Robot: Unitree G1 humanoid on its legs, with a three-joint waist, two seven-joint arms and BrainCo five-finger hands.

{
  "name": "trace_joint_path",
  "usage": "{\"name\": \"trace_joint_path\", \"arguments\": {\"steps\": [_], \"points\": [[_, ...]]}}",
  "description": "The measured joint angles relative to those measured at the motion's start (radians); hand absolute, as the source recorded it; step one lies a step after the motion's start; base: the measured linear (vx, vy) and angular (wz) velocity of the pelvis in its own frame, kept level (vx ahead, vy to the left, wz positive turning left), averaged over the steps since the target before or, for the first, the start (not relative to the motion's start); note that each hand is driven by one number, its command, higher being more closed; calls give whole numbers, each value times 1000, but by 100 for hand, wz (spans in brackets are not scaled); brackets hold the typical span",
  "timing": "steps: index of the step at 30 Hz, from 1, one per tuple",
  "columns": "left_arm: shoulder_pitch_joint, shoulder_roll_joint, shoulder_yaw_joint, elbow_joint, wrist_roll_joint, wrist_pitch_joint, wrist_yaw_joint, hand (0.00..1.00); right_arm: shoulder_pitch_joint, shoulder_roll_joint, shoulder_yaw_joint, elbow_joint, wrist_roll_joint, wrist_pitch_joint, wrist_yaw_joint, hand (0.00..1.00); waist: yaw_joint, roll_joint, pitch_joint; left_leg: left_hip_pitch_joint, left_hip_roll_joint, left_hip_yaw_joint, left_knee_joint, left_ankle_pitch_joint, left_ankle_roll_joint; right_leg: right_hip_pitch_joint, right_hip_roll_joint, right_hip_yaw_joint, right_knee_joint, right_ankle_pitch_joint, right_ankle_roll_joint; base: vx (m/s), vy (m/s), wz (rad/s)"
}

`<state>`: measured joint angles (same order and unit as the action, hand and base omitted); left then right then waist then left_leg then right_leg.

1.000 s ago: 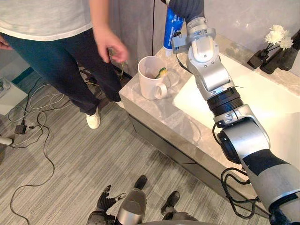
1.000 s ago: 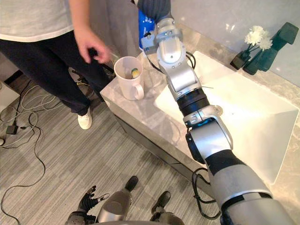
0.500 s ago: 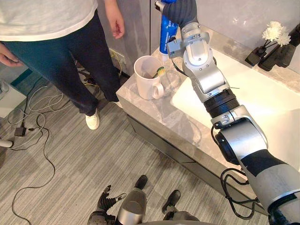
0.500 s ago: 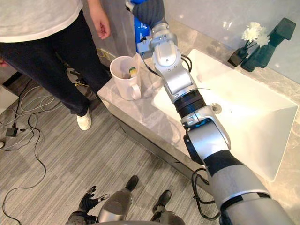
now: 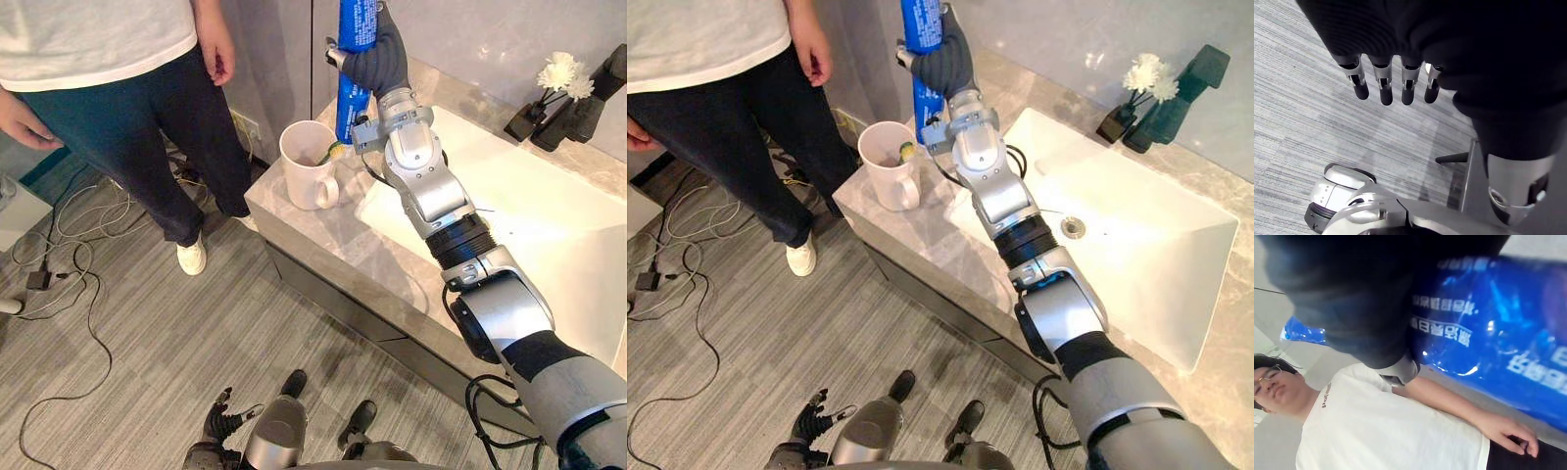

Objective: Organize washtable

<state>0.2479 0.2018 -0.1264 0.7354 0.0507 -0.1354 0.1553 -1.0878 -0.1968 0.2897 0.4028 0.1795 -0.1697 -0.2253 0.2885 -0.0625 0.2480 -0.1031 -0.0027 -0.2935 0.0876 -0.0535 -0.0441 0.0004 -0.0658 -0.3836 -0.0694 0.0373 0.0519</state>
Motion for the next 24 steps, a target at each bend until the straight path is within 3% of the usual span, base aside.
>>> {"name": "trace_joint_path", "arguments": {"steps": [13,17,24], "points": [[4,0,1,-1,0,0,-3,0,83,2,-4,-117,44,-20,34,100,-3,0,-4,12,-3,-2,-2,1,0,13,0,-2,0,0,0,-3,4,0],[22,-3,1,0,0,1,-6,0,120,9,-4,-118,47,-21,36,100,-2,2,-53,12,-5,-6,-4,1,0,14,-4,-6,-1,-4,5,16,10,4],[24,-3,1,0,0,1,-21,0,118,19,-4,-119,68,-22,36,100,-1,2,-61,28,-9,-17,-14,8,-2,31,-3,-17,0,-4,5,-21,5,5]]}}
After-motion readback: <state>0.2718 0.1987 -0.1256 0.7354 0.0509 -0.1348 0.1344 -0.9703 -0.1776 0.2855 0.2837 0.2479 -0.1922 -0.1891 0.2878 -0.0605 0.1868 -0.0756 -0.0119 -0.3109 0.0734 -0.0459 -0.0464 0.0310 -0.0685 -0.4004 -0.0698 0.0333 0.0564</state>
